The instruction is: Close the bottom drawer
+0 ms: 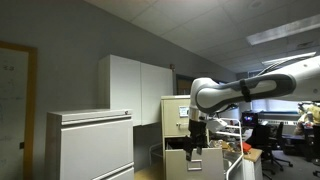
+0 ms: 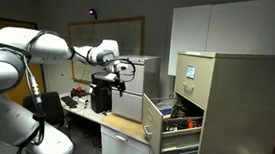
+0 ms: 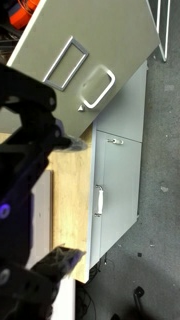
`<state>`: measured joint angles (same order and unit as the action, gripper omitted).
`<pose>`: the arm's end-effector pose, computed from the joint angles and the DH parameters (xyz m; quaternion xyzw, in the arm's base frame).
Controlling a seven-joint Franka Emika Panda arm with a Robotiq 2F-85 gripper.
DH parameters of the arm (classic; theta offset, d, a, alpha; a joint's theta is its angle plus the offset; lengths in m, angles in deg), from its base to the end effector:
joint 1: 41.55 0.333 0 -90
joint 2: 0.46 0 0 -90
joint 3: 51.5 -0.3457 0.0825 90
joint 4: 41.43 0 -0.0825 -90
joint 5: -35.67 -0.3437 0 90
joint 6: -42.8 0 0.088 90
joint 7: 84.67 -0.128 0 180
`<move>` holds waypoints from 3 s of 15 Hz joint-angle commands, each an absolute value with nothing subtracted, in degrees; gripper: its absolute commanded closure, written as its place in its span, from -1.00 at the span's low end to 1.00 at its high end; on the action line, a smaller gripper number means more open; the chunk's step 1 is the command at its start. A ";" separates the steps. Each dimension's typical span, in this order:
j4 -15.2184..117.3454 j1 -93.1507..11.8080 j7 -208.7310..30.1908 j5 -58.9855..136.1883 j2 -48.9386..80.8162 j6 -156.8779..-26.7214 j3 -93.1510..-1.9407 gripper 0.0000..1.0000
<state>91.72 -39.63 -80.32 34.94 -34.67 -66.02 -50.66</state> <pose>0.3348 0.0063 0.5823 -0.9951 -0.0466 -0.0863 0.0079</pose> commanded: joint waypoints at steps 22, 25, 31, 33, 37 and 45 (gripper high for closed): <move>85.24 -61.05 -122.16 104.47 -2.24 -96.07 -69.20 1.00; 82.51 -53.13 -130.41 113.66 2.52 -97.36 -61.16 1.00; 73.11 -47.82 -138.62 127.27 13.06 -101.51 -52.84 1.00; 69.07 -48.27 -138.79 134.93 16.06 -102.37 -50.47 1.00; 61.34 -49.54 -142.85 144.57 20.59 -101.95 -48.75 1.00; 44.96 -52.15 -145.47 153.81 29.64 -99.40 -47.25 1.00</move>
